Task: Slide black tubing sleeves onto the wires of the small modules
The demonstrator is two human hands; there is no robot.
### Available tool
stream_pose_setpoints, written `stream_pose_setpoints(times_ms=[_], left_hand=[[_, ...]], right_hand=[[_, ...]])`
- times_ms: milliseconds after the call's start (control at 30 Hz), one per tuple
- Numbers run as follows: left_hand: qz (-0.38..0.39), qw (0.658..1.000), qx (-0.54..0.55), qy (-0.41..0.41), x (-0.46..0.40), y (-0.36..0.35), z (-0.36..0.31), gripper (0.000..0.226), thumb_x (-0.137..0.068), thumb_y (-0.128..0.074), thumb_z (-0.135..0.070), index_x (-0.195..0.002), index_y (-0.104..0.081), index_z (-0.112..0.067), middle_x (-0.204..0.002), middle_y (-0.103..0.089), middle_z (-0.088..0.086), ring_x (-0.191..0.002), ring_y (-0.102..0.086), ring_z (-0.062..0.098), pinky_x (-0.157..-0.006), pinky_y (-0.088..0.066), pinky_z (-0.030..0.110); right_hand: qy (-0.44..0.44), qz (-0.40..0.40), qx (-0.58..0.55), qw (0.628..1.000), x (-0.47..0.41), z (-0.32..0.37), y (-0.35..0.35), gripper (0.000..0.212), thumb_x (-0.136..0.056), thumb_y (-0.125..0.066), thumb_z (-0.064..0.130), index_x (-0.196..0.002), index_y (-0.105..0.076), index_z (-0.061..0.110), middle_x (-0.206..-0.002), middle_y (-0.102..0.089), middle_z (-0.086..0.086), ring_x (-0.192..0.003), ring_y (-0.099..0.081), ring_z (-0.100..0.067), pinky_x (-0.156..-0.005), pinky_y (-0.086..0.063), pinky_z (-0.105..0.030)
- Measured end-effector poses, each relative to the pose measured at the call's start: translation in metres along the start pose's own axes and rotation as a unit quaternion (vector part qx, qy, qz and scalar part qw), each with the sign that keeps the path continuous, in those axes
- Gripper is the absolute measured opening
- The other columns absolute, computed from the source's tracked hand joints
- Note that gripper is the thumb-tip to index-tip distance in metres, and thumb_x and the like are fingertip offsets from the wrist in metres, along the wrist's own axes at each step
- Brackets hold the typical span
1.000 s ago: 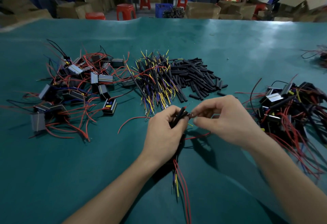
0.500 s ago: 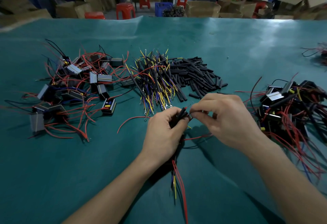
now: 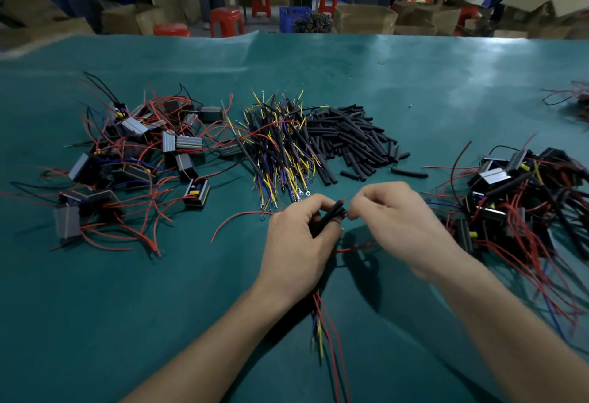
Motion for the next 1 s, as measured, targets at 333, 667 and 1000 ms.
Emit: stream_pose_setpoints(times_ms=[333, 667, 1000], left_hand=[[-0.024, 0.999, 0.033, 0.005, -0.001, 0.006, 0.001, 0.026, -0.095, -0.069, -0.018, -0.071, -0.063, -0.027, -0.057, -0.047, -0.014, -0.058, -0.038, 0.003, -0.055, -0.033, 0.025], [-0.015, 0.998, 0.05, 0.021, -0.004, 0.007, 0.001, 0.033, -0.095, -0.063, -0.022, -0.064, -0.051, -0.023, -0.059, -0.037, -0.009, -0.059, -0.032, 0.009, -0.054, -0.028, 0.032], [-0.029, 0.999, -0.036, -0.024, -0.001, 0.007, -0.004, 0.022, -0.091, -0.06, -0.028, -0.072, -0.059, -0.017, -0.059, -0.047, -0.008, -0.059, -0.04, 0.009, -0.058, -0.038, 0.037]], right_hand=[[0.162, -0.047, 0.026, 0.985, 0.002, 0.015, 0.006, 0.015, -0.086, -0.075, 0.017, -0.072, -0.07, 0.022, -0.063, -0.063, 0.008, -0.06, -0.057, -0.005, -0.057, -0.041, -0.016], [0.351, -0.095, 0.164, 0.917, 0.018, 0.038, 0.001, 0.004, -0.092, -0.072, 0.007, -0.089, -0.073, 0.01, -0.08, -0.063, 0.001, -0.074, -0.056, -0.021, -0.068, -0.044, -0.031], [0.131, 0.001, 0.013, 0.991, -0.003, 0.009, -0.003, 0.023, -0.093, -0.07, 0.016, -0.073, -0.063, 0.025, -0.068, -0.065, 0.009, -0.062, -0.054, -0.003, -0.064, -0.045, -0.02]])
Point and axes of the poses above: each hand's wrist, its own x-axis away from the middle knuckle, its own y-axis out of the back of the hand, z = x × y, the point moved 7 cm from there along -x, towards the middle knuckle
